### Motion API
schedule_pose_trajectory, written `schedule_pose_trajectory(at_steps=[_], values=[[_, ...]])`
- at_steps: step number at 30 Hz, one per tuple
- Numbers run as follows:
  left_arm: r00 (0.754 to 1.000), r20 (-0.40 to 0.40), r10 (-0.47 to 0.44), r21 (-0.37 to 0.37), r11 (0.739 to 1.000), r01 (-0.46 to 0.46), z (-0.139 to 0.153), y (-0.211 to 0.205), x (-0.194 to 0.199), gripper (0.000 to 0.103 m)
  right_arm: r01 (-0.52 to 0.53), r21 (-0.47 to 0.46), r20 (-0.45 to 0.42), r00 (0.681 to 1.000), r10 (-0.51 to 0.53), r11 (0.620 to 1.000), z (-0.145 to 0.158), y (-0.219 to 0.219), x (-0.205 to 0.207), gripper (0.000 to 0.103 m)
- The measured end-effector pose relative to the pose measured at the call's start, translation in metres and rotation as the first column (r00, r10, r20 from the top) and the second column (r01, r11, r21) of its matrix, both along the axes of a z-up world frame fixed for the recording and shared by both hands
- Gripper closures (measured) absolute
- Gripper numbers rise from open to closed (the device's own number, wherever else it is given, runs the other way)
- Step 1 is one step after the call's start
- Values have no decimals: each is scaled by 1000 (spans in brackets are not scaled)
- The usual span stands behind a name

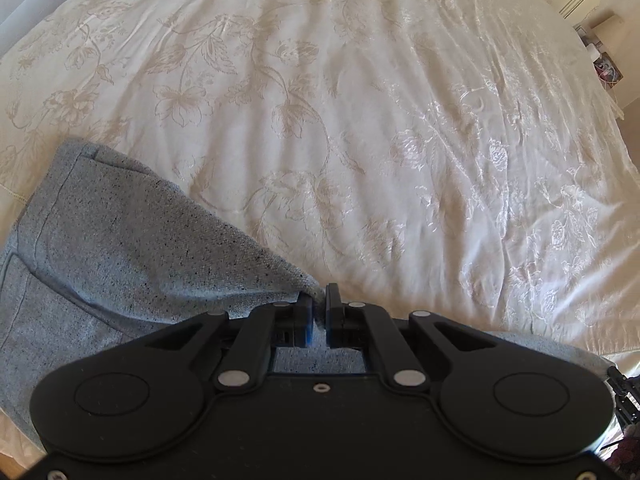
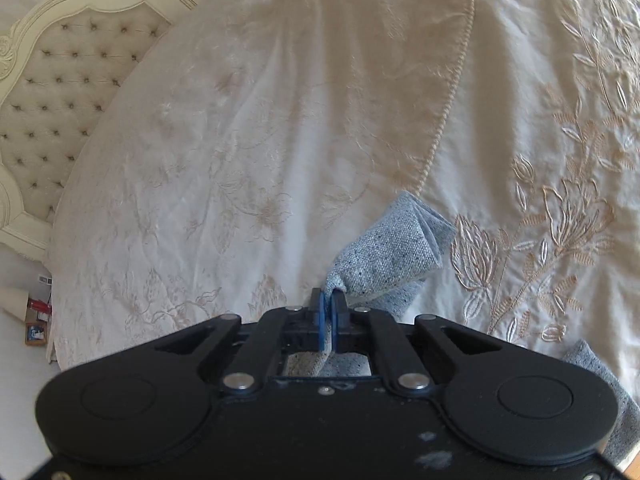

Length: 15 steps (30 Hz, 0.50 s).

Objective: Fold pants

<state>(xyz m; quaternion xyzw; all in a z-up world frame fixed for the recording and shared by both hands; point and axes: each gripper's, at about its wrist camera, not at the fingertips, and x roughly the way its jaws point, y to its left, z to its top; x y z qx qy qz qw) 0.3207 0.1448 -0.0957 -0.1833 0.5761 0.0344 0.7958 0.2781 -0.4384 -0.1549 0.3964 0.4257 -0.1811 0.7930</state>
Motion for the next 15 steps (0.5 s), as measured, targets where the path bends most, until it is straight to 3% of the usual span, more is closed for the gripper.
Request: schedule_pose_trajectory(at_steps=[5, 9, 13, 15], values=[[995, 95, 21, 4, 1000, -21, 41, 13, -1, 96, -77, -33, 136, 987, 81, 996, 64, 8, 12, 98], [983, 182, 14, -7, 1000, -13, 81, 31, -39, 96, -125, -59, 235, 962, 135, 990, 109, 11, -23, 98], [978, 210, 11, -39, 999, -3, 83, 43, -112, 96, -154, -90, 215, 962, 171, 984, 118, 20, -83, 98], [982, 189, 2, -39, 999, 6, 68, 43, -151, 96, -182, -148, 142, 969, 203, 972, 106, 26, -117, 98]])
